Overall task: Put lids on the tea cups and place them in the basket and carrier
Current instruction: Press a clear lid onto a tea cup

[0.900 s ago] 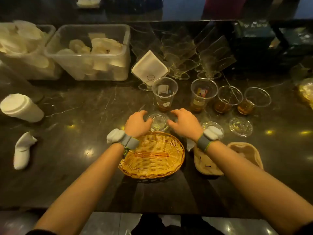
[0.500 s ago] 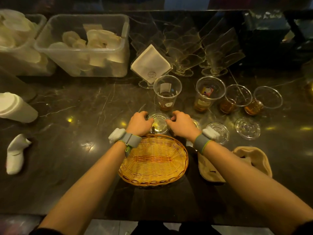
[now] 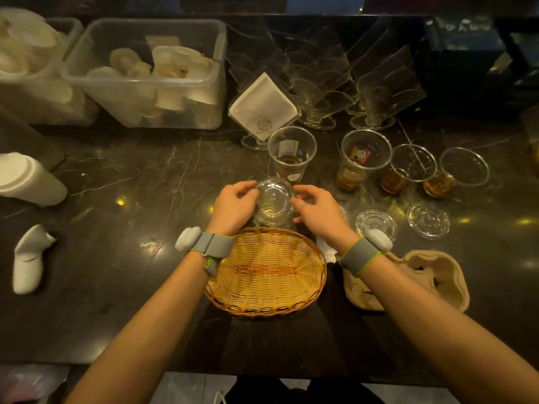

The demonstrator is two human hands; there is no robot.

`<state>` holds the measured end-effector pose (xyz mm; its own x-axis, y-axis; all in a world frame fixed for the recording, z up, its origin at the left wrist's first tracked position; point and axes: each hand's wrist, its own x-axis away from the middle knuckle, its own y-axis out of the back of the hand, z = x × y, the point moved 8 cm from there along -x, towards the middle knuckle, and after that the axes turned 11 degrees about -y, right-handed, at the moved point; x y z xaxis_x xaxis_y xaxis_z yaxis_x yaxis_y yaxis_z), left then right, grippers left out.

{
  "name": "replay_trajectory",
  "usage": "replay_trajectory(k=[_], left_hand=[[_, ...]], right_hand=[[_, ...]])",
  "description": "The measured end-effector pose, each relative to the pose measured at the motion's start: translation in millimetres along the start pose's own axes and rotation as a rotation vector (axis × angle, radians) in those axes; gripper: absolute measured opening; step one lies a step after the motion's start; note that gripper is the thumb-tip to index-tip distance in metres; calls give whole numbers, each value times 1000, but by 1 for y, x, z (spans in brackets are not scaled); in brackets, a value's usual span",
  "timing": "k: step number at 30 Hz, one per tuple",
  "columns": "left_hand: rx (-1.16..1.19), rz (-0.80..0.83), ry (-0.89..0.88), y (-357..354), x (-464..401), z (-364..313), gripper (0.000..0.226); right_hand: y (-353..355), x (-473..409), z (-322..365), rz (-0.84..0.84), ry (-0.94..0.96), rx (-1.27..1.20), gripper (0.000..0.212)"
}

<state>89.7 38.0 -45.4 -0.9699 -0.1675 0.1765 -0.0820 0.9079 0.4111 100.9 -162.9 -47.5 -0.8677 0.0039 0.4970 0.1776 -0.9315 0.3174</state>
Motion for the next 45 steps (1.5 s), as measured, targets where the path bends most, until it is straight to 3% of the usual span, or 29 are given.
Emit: replay_trajectory(k=[7,12,22,26,32,38,41,45], left_hand=[[323,-119,-42,5,15,-13,15],[399,-133,-115,0,19,-24,15],[581,92,-79,-24,25,-46,62],[624,184,-102,-32,29,-57,58],[789,327,-63,-45,37,-69,56],[841,370,-27,-51,39,-73,56],[755,313,-57,-46,32,-71,54],[594,31,-61,-25,10,-54,33]], right_hand=[[10,22,9,4,40,-287,11],[12,41,20,-29,170,-185,14],[19,65,44,78,342,-110,23],[21,67,51,128,380,-53,38],[17,69,61,246,399,16,89],[19,66,73,310,415,57,90],[27,62,79,261,444,113,90],[45,50,98,99,477,268,102]])
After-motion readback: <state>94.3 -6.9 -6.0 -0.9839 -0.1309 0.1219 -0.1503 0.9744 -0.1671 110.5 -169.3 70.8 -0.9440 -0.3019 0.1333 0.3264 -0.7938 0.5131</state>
